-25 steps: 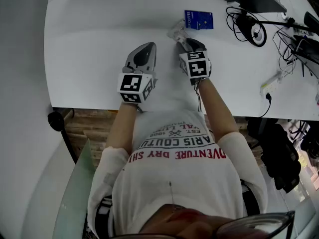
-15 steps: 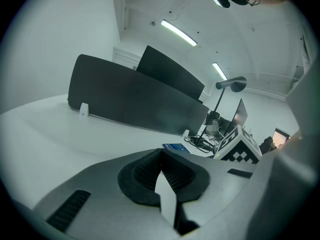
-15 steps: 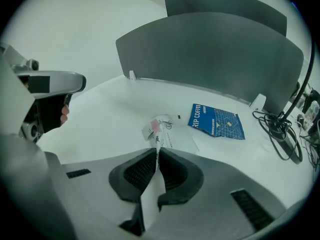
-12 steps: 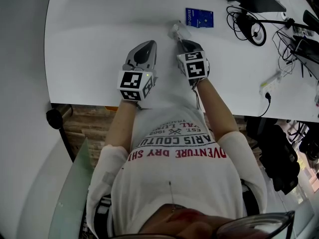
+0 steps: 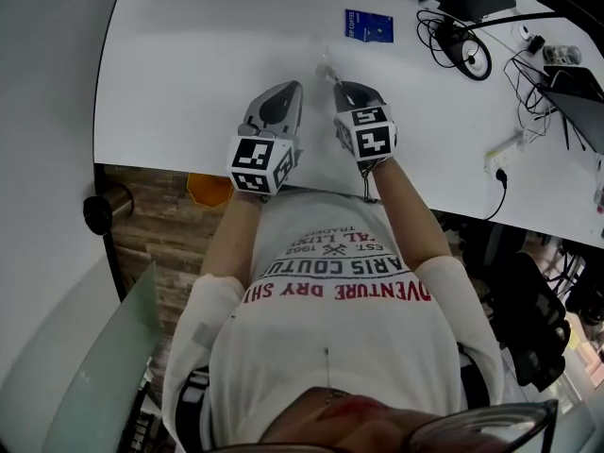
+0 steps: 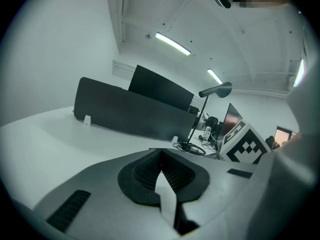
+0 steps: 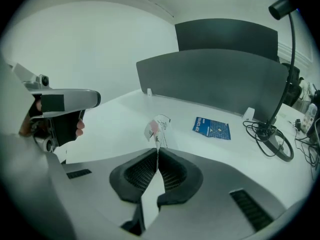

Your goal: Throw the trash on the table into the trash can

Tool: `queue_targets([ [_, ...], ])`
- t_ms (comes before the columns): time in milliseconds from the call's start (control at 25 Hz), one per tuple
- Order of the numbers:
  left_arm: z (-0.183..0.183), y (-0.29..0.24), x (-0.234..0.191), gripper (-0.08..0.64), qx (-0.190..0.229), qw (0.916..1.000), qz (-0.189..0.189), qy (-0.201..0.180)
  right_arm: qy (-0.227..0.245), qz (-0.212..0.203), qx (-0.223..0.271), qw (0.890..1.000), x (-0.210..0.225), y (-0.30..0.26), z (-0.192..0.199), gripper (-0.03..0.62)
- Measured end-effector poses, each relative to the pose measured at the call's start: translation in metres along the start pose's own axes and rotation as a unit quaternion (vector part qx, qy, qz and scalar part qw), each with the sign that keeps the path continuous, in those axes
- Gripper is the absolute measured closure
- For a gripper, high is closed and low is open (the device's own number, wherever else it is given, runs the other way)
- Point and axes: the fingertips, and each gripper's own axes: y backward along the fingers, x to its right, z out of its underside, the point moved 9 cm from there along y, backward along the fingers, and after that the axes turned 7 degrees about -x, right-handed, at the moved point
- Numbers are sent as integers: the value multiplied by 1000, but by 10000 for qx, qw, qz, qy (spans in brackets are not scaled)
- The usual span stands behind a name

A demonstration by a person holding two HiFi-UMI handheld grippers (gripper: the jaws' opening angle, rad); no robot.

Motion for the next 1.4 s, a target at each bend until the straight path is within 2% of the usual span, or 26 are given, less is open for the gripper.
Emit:
queue_targets([
  [240, 41, 59, 48, 537, 215, 9991, -356, 94, 355, -364, 132, 9986, -39, 50, 42, 561],
  [400, 78, 111, 71, 537, 375, 9937, -1002, 349, 884, -852, 163, 9923, -75, 65, 66, 561],
  [560, 110, 165, 74, 537, 480, 9832, -1656, 593, 1305, -1362, 138, 9820, -123, 68, 82, 561],
  [760, 144, 247, 61, 537, 767, 9555, -2645, 1057, 1982, -2115, -24, 9571, -205, 61, 92, 561],
  [960, 188, 325, 31, 537, 908, 9240, -3357, 1588, 2556, -2647, -240, 9295, -297, 46, 100, 561],
  [1160, 240, 390, 1, 537, 938, 8973, -3775, 2087, 2885, -2975, -604, 9081, -382, 16, 116, 561],
  [1400, 302, 456, -55, 537, 928, 8661, -4040, 2792, 3223, -3200, -1245, 8822, -479, -33, 141, 561],
])
